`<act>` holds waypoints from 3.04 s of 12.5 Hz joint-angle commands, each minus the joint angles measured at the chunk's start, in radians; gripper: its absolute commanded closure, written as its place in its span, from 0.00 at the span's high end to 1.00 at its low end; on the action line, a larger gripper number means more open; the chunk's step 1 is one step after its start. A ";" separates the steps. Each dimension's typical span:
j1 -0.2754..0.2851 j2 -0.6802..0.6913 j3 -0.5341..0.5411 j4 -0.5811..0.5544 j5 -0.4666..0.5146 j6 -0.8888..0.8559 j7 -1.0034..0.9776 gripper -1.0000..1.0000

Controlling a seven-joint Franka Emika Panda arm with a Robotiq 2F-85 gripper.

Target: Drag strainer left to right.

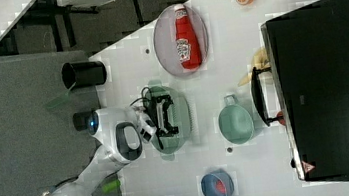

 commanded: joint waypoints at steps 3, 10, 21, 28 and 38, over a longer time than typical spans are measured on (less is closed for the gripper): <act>-0.035 -0.051 -0.073 -0.045 -0.003 -0.003 -0.216 1.00; -0.042 -0.052 -0.187 -0.058 -0.003 -0.001 -0.321 1.00; -0.039 -0.263 -0.132 -0.021 -0.003 -0.074 -0.733 1.00; -0.046 -0.370 -0.201 0.413 -0.012 -0.684 -1.171 1.00; -0.045 -0.394 -0.255 0.668 -0.025 -1.002 -1.323 1.00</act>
